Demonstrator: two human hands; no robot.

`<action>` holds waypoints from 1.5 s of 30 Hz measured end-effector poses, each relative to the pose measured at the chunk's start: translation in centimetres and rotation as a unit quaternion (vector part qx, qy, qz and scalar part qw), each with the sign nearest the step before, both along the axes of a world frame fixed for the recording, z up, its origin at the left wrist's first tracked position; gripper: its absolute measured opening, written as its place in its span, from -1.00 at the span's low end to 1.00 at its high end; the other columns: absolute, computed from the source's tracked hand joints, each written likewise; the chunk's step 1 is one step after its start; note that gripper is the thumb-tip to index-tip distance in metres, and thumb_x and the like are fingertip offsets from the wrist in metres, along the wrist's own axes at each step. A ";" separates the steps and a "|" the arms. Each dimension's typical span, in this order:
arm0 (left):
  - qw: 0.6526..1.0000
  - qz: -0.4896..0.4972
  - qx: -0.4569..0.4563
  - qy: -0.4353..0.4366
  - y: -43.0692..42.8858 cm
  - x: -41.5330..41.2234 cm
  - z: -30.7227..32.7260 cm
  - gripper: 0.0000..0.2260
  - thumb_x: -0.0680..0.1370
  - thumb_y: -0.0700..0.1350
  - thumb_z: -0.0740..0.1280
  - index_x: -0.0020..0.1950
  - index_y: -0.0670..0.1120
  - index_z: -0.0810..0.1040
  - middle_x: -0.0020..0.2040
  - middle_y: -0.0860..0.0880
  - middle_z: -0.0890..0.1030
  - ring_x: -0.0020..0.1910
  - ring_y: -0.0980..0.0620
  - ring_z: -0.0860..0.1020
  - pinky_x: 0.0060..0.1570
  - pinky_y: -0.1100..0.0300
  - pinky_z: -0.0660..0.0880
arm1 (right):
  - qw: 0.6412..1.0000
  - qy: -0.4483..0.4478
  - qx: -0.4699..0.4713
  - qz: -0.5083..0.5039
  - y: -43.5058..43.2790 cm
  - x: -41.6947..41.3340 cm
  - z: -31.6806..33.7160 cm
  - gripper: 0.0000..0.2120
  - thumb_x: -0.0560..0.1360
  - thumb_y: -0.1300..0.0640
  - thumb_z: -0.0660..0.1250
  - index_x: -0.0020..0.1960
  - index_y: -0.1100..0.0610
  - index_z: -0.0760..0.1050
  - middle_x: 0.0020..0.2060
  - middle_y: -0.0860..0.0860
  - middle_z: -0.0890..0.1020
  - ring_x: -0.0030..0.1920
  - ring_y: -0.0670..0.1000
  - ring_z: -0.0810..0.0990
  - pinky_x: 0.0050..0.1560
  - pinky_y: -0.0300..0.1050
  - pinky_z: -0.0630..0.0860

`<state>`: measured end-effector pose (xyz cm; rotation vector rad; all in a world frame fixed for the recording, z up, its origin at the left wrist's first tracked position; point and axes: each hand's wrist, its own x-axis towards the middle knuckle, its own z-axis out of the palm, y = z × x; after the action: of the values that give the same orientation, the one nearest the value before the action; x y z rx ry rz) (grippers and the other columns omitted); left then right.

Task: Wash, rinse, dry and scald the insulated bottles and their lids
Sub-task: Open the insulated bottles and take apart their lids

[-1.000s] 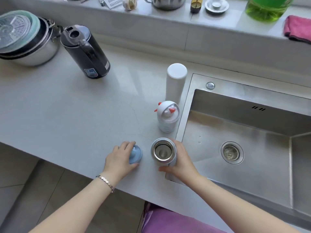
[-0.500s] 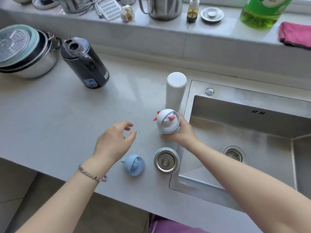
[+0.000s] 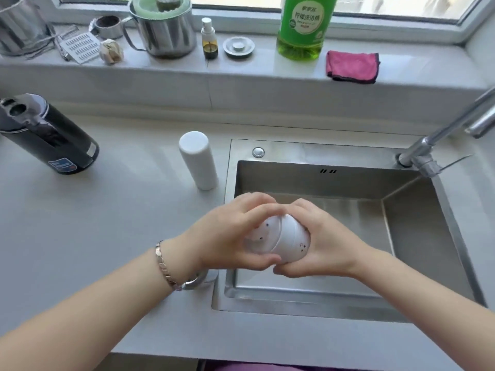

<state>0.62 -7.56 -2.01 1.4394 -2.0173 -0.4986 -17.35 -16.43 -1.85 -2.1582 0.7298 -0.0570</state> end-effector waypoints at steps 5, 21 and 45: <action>0.996 0.018 -0.083 0.010 -0.7 -4.7 -1.1 -0.55 0.42 0.08 0.35 0.21 -0.09 0.37 0.02 -0.15 0.54 0.00 -0.05 0.50 -0.04 0.15 0.49 | 0.996 0.083 -0.022 0.000 -0.2 -5.3 0.2 -0.11 0.12 -0.11 0.56 0.37 -0.15 0.24 0.16 -0.23 0.46 0.10 -0.17 0.46 0.09 -0.19 0.44; 0.977 -0.094 0.147 -0.126 -2.2 -10.9 2.4 -0.27 0.37 -0.06 0.48 0.35 0.33 0.14 0.45 0.15 0.05 0.27 0.17 0.25 0.03 0.62 0.20 | 0.989 0.025 -0.102 -0.103 -1.0 -12.4 -4.2 -0.34 0.08 -0.05 0.49 0.17 -0.06 0.44 -0.05 -0.15 0.58 -0.04 -0.04 0.52 -0.12 -0.11 0.50; 0.926 0.264 0.243 0.120 -1.7 -9.5 1.6 -0.54 0.16 0.27 0.38 0.00 0.17 0.44 -0.07 0.06 0.54 -0.11 0.10 0.54 -0.10 0.14 0.52 | 0.979 0.039 -0.026 -0.197 -0.6 -14.1 -4.1 -0.33 0.17 0.11 0.54 0.21 -0.04 0.35 -0.04 -0.15 0.51 -0.06 -0.02 0.49 -0.15 -0.17 0.35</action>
<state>-8.87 -9.31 -0.39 2.0137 -1.2788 -0.9200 -31.49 -17.00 -5.95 -2.0433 1.2042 -0.2007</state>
